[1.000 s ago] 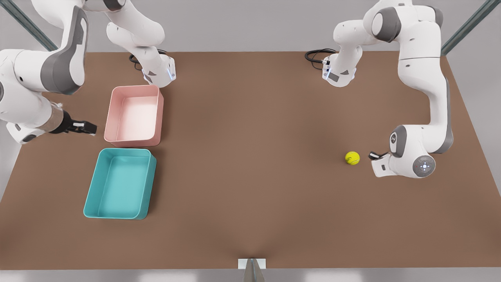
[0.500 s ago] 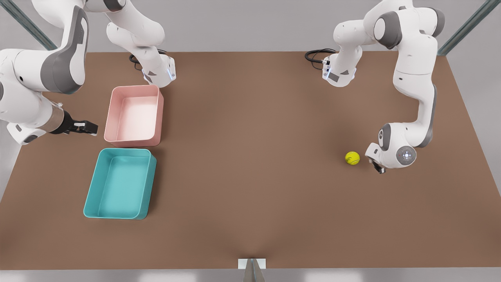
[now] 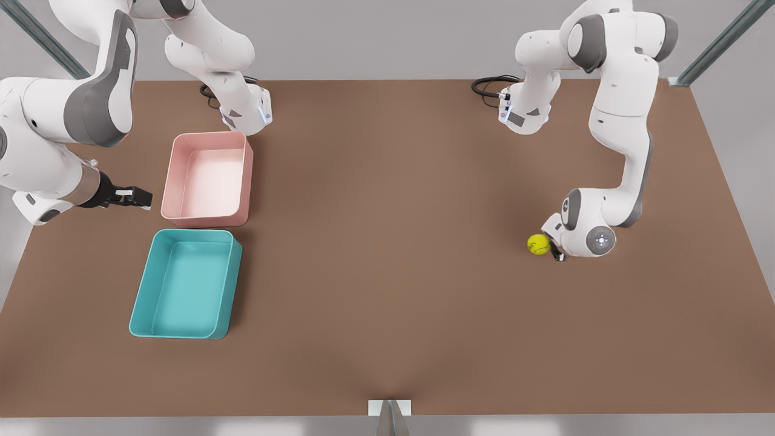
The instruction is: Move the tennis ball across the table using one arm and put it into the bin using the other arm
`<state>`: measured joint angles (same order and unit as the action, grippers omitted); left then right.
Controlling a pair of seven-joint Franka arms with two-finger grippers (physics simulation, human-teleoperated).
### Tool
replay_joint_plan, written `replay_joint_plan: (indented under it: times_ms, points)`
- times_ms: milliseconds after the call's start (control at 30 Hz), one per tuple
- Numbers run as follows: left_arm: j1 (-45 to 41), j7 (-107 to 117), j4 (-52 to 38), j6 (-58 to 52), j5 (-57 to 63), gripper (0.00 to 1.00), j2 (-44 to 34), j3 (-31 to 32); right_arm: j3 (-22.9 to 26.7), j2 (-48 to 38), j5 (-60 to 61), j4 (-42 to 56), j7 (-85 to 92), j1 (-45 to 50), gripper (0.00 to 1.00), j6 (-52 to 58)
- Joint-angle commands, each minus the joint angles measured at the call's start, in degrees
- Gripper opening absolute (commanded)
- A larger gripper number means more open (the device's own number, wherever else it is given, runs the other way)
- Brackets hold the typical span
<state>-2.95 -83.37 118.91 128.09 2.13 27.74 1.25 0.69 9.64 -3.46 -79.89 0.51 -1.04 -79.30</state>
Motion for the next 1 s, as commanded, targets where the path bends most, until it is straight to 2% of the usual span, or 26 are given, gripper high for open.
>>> replay_joint_plan:
  times_ms: [0,33,200,267,300,367,433,467,500,533,567,633,700,733,833,900,967]
  points:
    - [-2.6,22.5,-0.4,0.8,-4.6,0.21,-0.4,4.5,0.0,-0.1,0.0,0.0,0.6,0.0,1.0,0.0]
    - [-2.9,32.6,-1.0,0.8,-4.5,0.21,-1.0,8.0,0.0,-0.1,0.0,-0.1,0.6,0.1,1.0,0.0]
    - [-2.8,35.9,-2.4,-0.9,-6.3,0.21,-1.5,8.3,0.0,0.0,-0.1,-0.2,0.9,0.1,1.0,0.0]
    - [-2.8,36.3,-4.5,-5.9,-5.9,0.21,-3.2,7.8,0.0,0.0,-0.1,-0.2,0.9,0.1,1.0,0.0]
    - [-4.2,46.7,-8.0,-14.5,-5.7,0.21,-7.1,4.6,0.0,0.0,-0.1,-0.2,0.9,0.1,1.0,0.0]
    - [-5.4,71.1,-26.0,-39.5,-0.4,0.21,-10.1,3.7,0.0,0.1,-0.1,-0.2,0.9,0.1,1.0,0.0]
    - [-7.1,80.4,-35.6,-51.3,-0.4,0.21,-14.8,3.1,0.0,0.4,-0.1,-0.1,0.9,0.2,1.0,0.0]
    - [-7.9,80.6,-38.3,-56.3,0.4,0.68,-17.3,1.0,0.0,0.4,-0.1,-0.1,0.9,0.2,1.0,0.0]
    - [-8.2,81.1,-37.5,-57.2,1.5,1.0,-18.2,-0.8,0.0,0.5,-0.1,-0.1,0.9,0.2,1.0,0.0]
    - [-9.0,99.3,-38.0,-55.0,0.4,1.0,-18.2,-2.2,-0.1,0.6,-0.1,-0.2,0.9,0.2,1.0,0.0]
    - [-8.7,104.1,-38.9,-54.6,-4.9,1.0,-17.4,-3.4,-0.2,0.8,-0.1,-0.1,0.9,0.3,1.0,0.0]
    - [-6.9,104.0,-39.0,-55.3,-7.0,1.0,-16.3,-3.6,-0.5,2.0,-0.4,0.2,0.7,3.2,1.0,0.1]
    - [-4.7,103.9,-39.1,-57.1,-8.6,1.0,-16.4,-3.4,-0.6,2.5,-0.3,1.4,0.3,10.3,1.0,0.6]
    - [-4.7,103.9,-39.1,-57.1,-8.7,1.0,-16.4,-3.4,-0.6,5.6,-1.2,4.5,0.0,15.7,1.0,0.5]
    - [-3.7,103.7,-39.1,-57.1,-8.5,1.0,-16.4,-3.5,-0.6,12.0,-1.3,8.0,-0.2,20.2,1.0,-0.2]
    - [-3.4,103.7,-38.9,-57.3,-8.7,1.0,-16.4,-3.5,-0.8,15.4,-0.3,7.6,-0.4,22.4,1.0,-6.8]
    - [-3.1,103.7,-38.8,-58.0,-8.6,1.0,-16.4,-3.5,-0.6,18.6,-0.1,7.3,-9.8,22.9,1.0,-15.4]
